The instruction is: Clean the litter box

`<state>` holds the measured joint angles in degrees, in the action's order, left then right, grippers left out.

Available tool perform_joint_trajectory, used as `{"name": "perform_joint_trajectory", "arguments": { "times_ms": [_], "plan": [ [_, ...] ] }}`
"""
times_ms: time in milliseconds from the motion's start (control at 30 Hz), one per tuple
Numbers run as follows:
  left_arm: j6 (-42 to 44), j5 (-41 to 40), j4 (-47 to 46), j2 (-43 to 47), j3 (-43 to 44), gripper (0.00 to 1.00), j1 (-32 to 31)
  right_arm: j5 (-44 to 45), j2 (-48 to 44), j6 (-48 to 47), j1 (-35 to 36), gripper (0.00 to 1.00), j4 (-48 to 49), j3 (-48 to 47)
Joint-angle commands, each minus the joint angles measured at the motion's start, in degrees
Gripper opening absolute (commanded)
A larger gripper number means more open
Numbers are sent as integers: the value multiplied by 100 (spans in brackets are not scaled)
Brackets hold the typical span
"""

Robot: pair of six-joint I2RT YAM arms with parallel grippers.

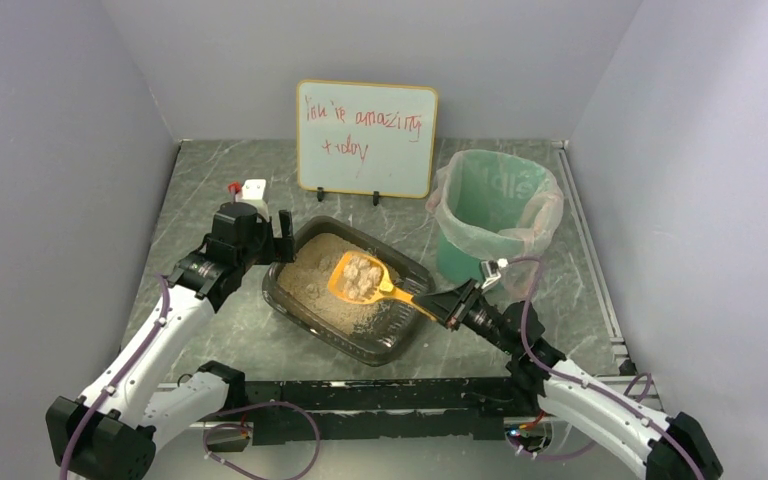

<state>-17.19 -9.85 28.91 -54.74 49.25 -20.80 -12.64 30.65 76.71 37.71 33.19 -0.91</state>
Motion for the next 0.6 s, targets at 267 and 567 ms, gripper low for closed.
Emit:
{"name": "perform_joint_trajectory", "arguments": {
  "times_ms": [267,567],
  "plan": [
    [83,72,-152,151,40,94,49,-293,-55,137,-142,0,363,-26],
    [91,143,-172,155,15,94,49,279,-138,111,385,0,179,47]
  ]
}}
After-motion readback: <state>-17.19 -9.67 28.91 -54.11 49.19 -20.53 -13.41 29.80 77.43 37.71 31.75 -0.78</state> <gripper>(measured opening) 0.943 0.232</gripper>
